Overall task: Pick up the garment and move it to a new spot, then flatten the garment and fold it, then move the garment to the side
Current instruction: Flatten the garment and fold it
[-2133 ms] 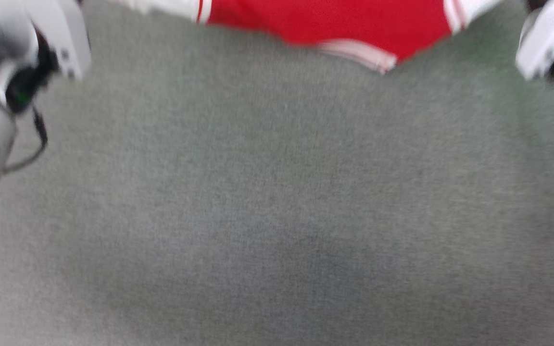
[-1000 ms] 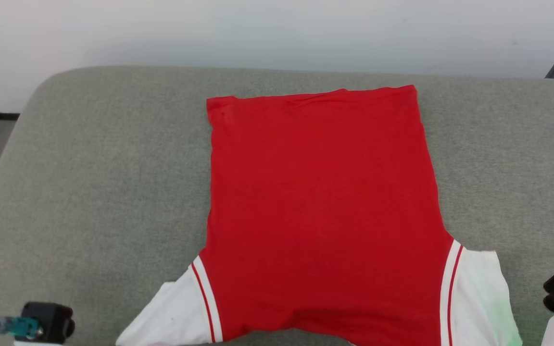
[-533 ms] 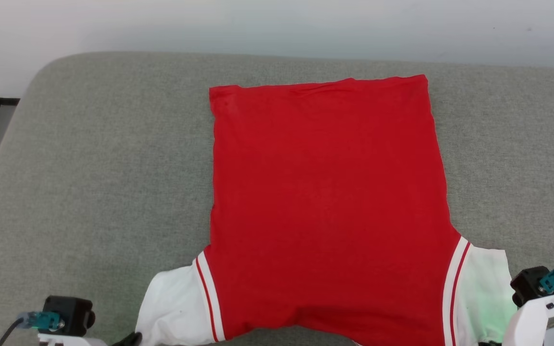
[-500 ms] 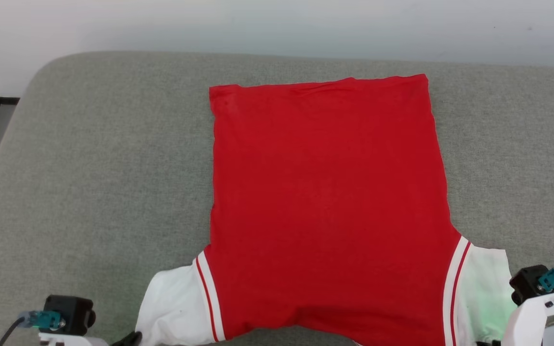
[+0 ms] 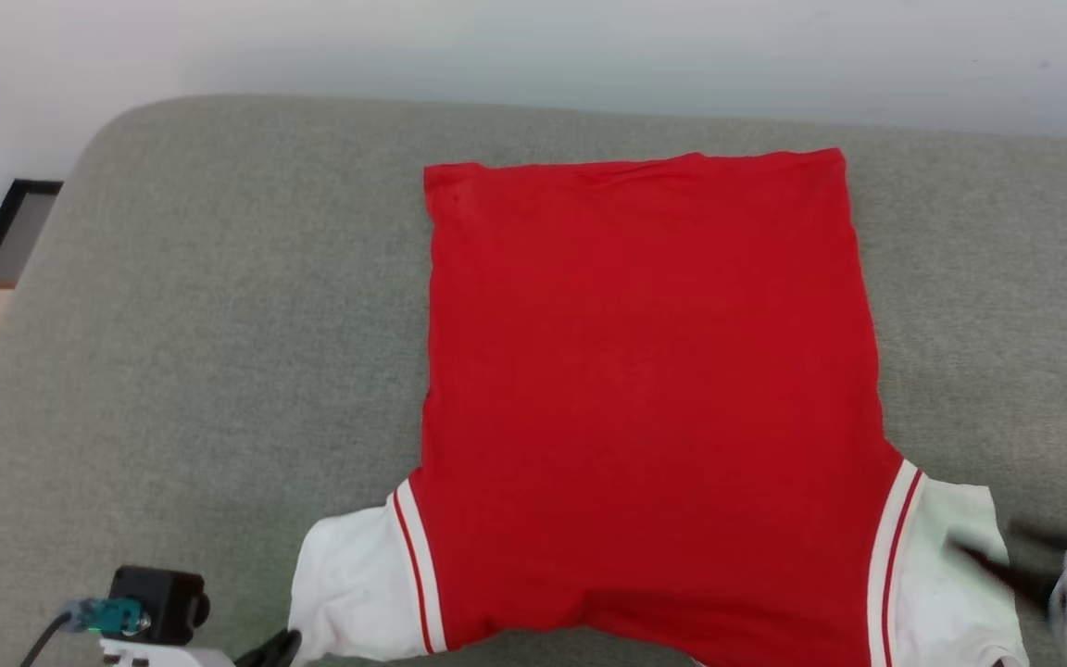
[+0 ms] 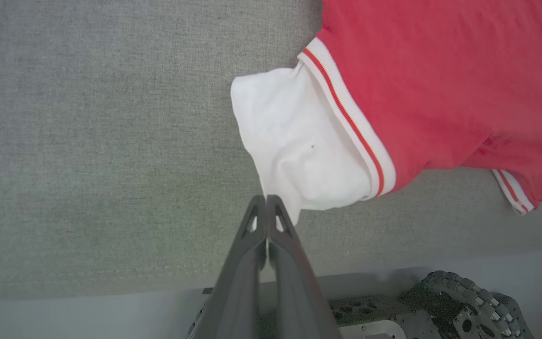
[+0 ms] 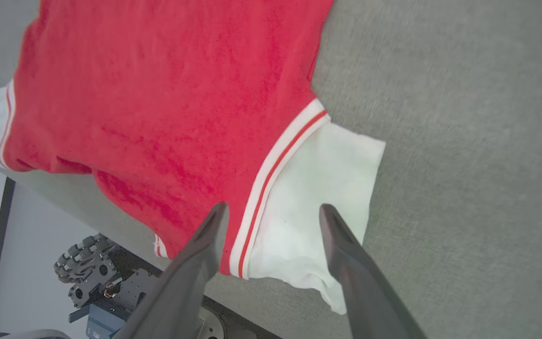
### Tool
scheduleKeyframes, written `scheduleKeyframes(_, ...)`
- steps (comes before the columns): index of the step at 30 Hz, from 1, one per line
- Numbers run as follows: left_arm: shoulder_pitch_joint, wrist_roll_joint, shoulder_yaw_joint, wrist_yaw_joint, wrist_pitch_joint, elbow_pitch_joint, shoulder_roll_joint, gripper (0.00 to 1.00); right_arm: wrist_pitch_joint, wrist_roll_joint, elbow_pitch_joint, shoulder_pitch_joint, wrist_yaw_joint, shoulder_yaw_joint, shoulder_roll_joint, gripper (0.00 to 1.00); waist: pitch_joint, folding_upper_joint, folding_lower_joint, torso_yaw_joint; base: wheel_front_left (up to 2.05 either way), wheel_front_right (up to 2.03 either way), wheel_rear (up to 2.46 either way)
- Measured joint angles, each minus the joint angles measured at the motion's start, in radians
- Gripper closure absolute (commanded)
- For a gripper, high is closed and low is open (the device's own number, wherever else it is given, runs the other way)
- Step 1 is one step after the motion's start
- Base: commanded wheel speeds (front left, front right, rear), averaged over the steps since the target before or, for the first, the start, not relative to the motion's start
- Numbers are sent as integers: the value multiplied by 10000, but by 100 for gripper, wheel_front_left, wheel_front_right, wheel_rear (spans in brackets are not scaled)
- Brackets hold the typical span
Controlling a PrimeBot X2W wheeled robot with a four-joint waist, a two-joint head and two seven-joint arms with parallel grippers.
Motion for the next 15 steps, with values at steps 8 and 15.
scheduleKeyframes(8, -715, 550, -61, -345, -29, 23, -531, 100, -1778, -1273, 809, -3761, 0, -33, -378, 0, 555, 0, 0, 317, 0, 0, 0)
scheduleKeyframes(15, -1543, 1012, -259, -915, 138, 426, -1292, 100, -4941, -2228, 4594, -6475, 0, 1329, -1139, 0, 1229, 0, 0, 824, 0, 0, 0)
